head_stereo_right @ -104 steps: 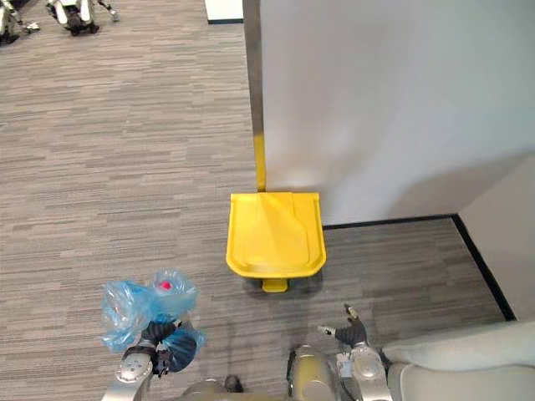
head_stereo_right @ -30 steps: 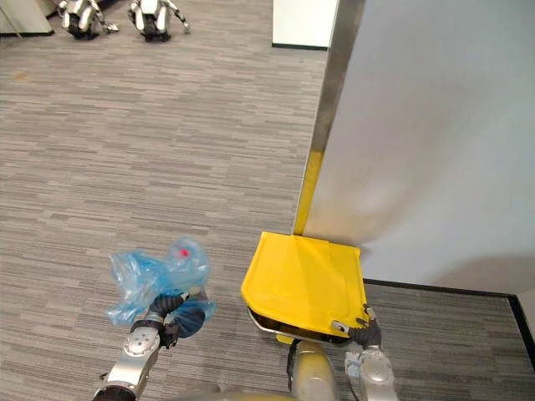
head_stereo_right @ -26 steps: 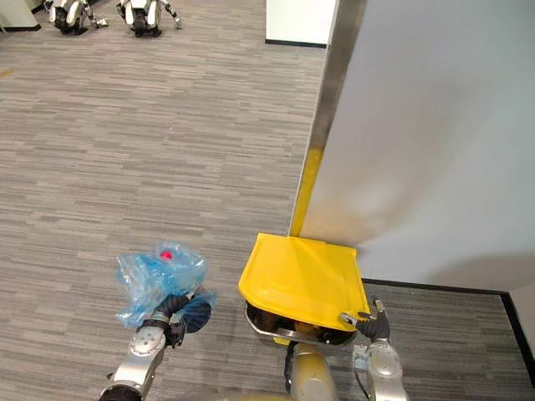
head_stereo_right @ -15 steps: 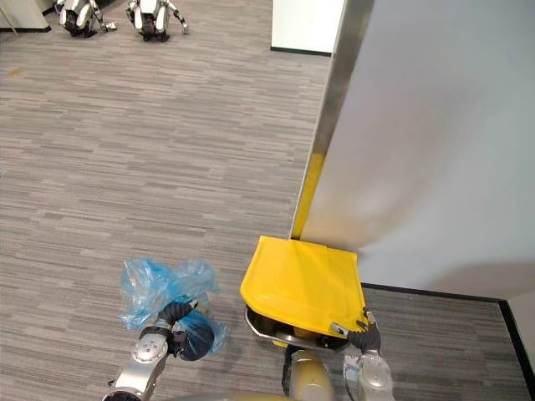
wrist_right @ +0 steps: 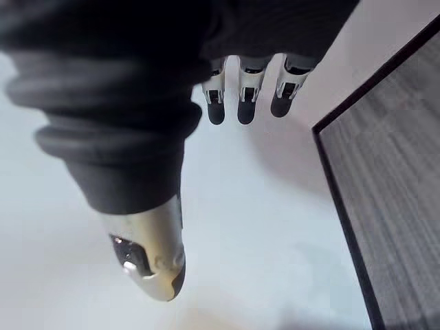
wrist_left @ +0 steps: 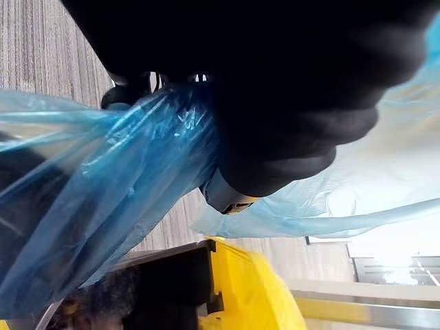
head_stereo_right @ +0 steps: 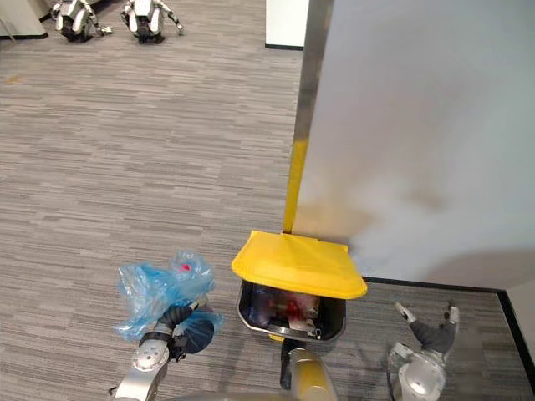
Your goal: Gather rubbish on tea table into small bin, then transfer packed bag to large trash can.
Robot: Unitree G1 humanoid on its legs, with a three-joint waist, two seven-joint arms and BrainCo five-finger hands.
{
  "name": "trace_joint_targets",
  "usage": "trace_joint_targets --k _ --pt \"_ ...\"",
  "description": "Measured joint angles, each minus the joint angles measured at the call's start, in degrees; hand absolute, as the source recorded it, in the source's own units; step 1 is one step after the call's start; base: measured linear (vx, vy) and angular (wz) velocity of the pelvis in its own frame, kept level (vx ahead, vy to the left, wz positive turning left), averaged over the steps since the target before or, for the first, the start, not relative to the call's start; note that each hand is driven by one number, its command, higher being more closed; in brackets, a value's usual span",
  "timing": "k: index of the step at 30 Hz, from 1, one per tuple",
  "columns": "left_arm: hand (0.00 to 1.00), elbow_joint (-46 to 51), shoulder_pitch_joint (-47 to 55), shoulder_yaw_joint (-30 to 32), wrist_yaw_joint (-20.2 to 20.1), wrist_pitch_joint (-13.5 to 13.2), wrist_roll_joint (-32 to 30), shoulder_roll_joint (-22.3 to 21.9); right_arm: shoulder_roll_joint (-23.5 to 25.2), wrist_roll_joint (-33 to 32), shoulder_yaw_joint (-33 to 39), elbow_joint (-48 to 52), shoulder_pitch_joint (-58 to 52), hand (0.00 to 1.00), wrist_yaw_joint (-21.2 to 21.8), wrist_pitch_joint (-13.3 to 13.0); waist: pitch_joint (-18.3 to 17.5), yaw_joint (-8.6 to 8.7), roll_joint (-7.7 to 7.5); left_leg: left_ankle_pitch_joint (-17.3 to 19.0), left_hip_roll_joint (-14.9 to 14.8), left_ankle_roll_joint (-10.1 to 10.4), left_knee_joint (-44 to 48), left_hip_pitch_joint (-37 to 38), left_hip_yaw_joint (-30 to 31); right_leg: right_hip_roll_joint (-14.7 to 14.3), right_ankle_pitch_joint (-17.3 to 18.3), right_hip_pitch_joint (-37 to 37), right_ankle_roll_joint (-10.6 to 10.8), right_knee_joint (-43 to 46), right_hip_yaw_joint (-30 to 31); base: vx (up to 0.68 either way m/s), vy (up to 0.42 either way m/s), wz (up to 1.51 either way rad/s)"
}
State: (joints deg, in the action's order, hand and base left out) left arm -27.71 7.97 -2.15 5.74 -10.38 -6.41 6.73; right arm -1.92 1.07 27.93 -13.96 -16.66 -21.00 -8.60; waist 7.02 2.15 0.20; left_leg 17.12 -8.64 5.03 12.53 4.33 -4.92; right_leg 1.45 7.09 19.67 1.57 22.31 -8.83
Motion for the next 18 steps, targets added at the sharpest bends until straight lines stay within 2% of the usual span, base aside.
trace_joint_targets --k 3,5,10,14,18 --pt "1.0 0.42 -0.3 -0.08 0.53 -0.01 0.03 -0.01 1.29 -2.19 1.23 -3.3 -0.44 0.0 0.79 0.04 0.0 0.18 -0.11 0.0 -0.39 0.42 0.59 -0.05 -0.13 -0.35 0.19 0.12 -0.02 0.65 0.05 0.02 -0.01 -0.03" --pt "1.0 0.39 -0.27 -0.01 0.53 0.0 0.07 0.09 1.6 -3.94 0.64 -9.69 0.36 0.0 3.4 0.24 0.01 0.12 -0.09 0.02 -0.41 0.41 0.74 -0.72 -0.01 -0.12 0.65 0.59 0.49 0.85 -0.22 0.0 -0.003 0.07" --pt "1.0 0.23 -0.55 0.03 0.48 0.04 0.18 0.34 2.89 -5.46 -5.48 -20.46 4.15 0.0 8.84 2.25 0.25 0.03 0.37 0.01 -0.36 0.43 0.82 -1.82 0.83 0.57 0.76 1.25 0.64 0.95 -0.96 -0.01 0.002 0.09" --pt "1.0 0.2 -1.09 -0.09 0.45 0.04 0.8 0.35 3.68 -4.98 -10.99 -21.81 7.68 0.0 10.1 2.68 0.75 -0.17 0.84 -0.05 0.04 0.55 1.77 -3.67 2.17 1.3 0.96 1.93 0.44 1.17 -2.05 -0.01 0.01 0.18" --pt "1.0 0.35 -2.51 -0.46 0.49 0.02 1.39 0.32 3.32 -4.94 -17.66 -21.67 12.42 0.0 10.57 2.62 1.92 -1.27 1.32 -0.27 0.54 0.87 4.36 -6.81 2.57 2.3 1.59 3.12 0.3 2.0 -3.49 -0.01 0.001 0.25"
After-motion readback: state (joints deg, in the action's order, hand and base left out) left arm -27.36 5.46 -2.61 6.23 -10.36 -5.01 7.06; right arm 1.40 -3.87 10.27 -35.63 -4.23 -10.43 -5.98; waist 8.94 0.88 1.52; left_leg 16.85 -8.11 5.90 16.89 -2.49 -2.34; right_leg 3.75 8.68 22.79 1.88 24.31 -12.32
